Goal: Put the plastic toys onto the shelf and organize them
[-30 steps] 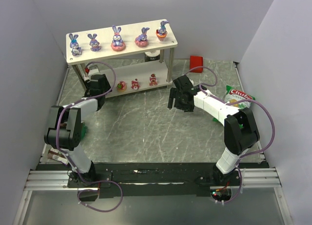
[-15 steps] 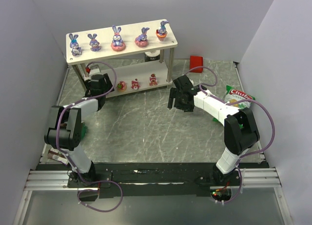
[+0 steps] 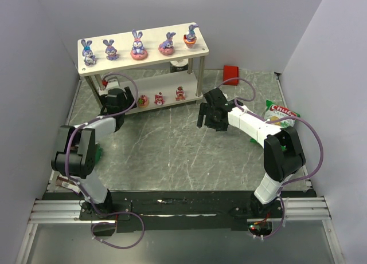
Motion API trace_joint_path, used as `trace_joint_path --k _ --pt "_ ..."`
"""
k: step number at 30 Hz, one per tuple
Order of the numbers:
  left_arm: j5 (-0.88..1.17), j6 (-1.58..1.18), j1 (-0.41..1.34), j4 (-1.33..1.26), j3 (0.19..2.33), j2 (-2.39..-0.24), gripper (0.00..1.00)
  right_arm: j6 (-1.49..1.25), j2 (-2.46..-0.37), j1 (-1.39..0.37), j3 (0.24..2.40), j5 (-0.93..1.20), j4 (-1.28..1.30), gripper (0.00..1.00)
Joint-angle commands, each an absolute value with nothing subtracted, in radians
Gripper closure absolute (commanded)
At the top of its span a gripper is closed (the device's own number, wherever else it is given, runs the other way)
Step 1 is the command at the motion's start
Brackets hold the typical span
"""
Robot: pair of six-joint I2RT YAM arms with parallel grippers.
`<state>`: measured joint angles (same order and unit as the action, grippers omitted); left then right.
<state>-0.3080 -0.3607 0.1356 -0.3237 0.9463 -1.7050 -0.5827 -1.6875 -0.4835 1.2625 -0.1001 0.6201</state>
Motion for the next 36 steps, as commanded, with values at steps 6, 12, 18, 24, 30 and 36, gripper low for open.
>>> trace_joint_path --k 6,12,18,24,30,36 --pt "-0.365 -0.403 0.118 -0.322 0.902 -1.602 0.06 -0.586 -1.655 -0.474 1.267 -0.094 0.583 0.12" --pt "-0.394 -0.417 0.118 -0.292 0.888 -1.585 0.02 -0.586 -1.637 -0.474 1.246 -0.087 0.574 0.12" --pt "-0.399 -0.451 0.118 -0.253 0.887 -1.563 0.07 -0.587 -1.618 -0.474 1.226 -0.083 0.563 0.12" --pt "-0.396 -0.460 0.118 -0.239 0.894 -1.571 0.19 -0.584 -1.611 -0.474 1.218 -0.081 0.558 0.12" --pt "-0.377 -0.466 0.118 -0.219 0.910 -1.592 0.27 -0.583 -1.608 -0.476 1.215 -0.081 0.557 0.12" --pt "-0.359 -0.462 0.118 -0.212 0.936 -1.623 0.29 -0.580 -1.612 -0.472 1.216 -0.084 0.558 0.12"
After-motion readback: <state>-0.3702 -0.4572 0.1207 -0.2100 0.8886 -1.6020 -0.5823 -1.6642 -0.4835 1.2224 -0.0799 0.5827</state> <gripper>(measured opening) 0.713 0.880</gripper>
